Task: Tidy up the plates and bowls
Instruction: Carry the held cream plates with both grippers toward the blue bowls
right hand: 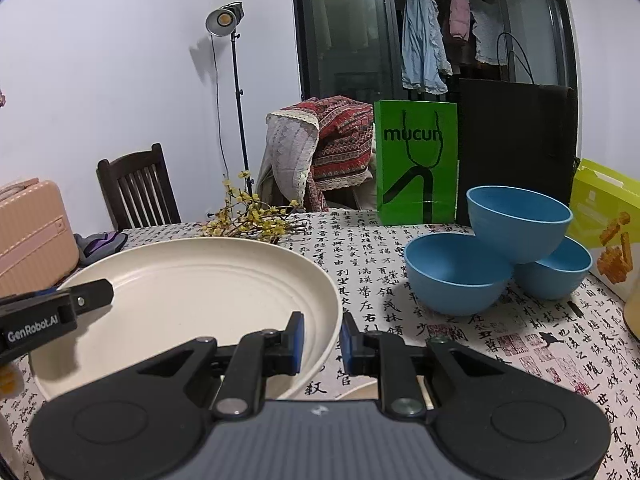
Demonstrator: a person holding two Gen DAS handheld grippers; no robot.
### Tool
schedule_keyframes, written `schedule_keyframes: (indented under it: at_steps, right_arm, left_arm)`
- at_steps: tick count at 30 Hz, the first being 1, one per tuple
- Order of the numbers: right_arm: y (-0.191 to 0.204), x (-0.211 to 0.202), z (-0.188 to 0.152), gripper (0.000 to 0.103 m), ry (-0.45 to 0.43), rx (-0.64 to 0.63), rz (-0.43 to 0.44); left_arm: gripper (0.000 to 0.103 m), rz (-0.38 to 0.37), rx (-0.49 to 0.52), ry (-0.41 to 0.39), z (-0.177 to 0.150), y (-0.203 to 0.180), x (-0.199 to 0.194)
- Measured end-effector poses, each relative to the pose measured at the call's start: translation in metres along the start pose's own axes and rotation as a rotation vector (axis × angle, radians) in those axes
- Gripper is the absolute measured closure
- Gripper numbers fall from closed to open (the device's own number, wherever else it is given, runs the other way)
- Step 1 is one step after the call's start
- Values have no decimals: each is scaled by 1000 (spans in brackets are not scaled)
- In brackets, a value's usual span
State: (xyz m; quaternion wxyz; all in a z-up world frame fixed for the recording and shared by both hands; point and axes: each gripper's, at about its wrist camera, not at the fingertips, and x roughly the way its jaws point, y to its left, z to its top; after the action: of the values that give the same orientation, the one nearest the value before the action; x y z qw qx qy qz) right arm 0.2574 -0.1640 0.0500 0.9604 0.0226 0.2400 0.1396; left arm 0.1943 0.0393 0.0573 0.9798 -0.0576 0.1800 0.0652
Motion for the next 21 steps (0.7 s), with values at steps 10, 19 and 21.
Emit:
schedule_keyframes:
  at_steps: [10, 19, 21]
  right_arm:
    - [-11, -13, -6, 85, -14, 18, -6]
    - [-19, -24, -12, 85, -30, 29, -15]
    - [-23, -26, -14, 85, -32, 33, -16]
  left_arm:
    - [81, -22, 8, -5, -6, -10, -8]
    - [81, -42, 20, -8, -12, -20, -14]
    - [81, -49, 18, -8, -14, -22, -16]
